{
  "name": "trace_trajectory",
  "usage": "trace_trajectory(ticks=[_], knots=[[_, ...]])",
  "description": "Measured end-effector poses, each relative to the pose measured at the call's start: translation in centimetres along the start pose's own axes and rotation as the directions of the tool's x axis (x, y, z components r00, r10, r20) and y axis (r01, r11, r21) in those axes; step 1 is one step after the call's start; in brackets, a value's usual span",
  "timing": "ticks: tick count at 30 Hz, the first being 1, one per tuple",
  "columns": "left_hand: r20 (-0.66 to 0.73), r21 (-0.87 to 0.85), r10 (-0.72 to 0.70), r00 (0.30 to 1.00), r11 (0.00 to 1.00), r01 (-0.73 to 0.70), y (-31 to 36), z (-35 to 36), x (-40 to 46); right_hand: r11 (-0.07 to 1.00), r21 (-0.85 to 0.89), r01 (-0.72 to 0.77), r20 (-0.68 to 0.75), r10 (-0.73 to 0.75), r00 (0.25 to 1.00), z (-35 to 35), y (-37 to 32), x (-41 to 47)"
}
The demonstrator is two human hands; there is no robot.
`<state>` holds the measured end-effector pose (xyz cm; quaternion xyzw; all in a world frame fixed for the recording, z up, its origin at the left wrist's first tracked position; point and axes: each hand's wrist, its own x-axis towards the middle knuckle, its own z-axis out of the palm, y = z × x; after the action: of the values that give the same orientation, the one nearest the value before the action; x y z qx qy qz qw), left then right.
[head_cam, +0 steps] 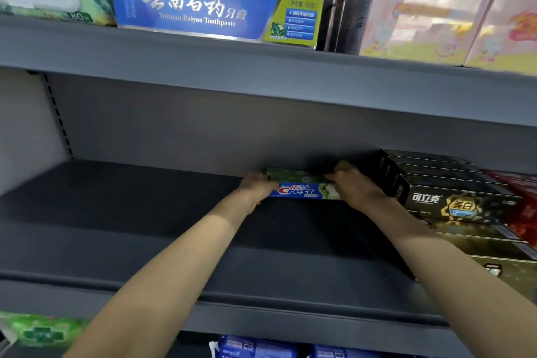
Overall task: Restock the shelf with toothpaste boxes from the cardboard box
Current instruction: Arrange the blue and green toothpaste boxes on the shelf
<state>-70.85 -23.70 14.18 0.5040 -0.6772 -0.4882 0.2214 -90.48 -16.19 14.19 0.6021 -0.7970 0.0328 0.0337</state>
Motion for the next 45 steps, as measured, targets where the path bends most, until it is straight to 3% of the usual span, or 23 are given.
trace_trajectory(ticks=[7, 12, 17, 21, 28, 32, 39, 45], knots=[[0.012, -0.029, 0.073, 0.997, 0.997, -0.073, -0.1, -0.4, 0.5, 0.994, 0.012, -0.105, -0.062, 0.106, 0.992, 2.0, -1.9, 0.3], [0.023, 0.207, 0.244, 0.969, 0.948, -0.244, -0.4, -0.9, 0.5, 0.98, 0.075, -0.185, -0.073, 0.19, 0.979, 2.0, -4.0, -1.2], [0.066, 0.517, 0.509, 0.858, 0.718, -0.466, -1.2, -2.5, -2.1, 0.96, 0.262, -0.098, -0.251, 0.166, 0.954, 1.5, -7.9, -4.2], [0.038, 0.734, 0.632, 0.774, 0.508, -0.451, -1.6, -4.5, -6.7, 0.932, 0.363, -0.01, -0.351, 0.148, 0.924, 0.2, -12.0, -7.2], [-0.01, 0.696, 0.667, 0.745, 0.539, -0.473, -6.7, -9.0, -16.9, 0.879, 0.435, 0.193, -0.355, -0.03, 0.935, -1.1, -19.4, -15.1], [-0.161, 0.671, 0.609, 0.776, 0.644, -0.366, -11.9, -11.7, -23.7, 0.838, 0.48, 0.261, -0.313, -0.114, 0.943, -0.1, -25.4, -20.4], [-0.348, 0.614, 0.328, 0.878, 0.788, -0.051, -24.2, -19.3, -35.1, 0.752, 0.532, 0.39, -0.158, -0.365, 0.918, 3.9, -39.7, -29.0], [-0.337, 0.651, 0.085, 0.938, 0.741, 0.167, -34.9, -27.6, -41.4, 0.738, 0.511, 0.44, 0.036, -0.53, 0.847, 8.4, -52.4, -33.9]])
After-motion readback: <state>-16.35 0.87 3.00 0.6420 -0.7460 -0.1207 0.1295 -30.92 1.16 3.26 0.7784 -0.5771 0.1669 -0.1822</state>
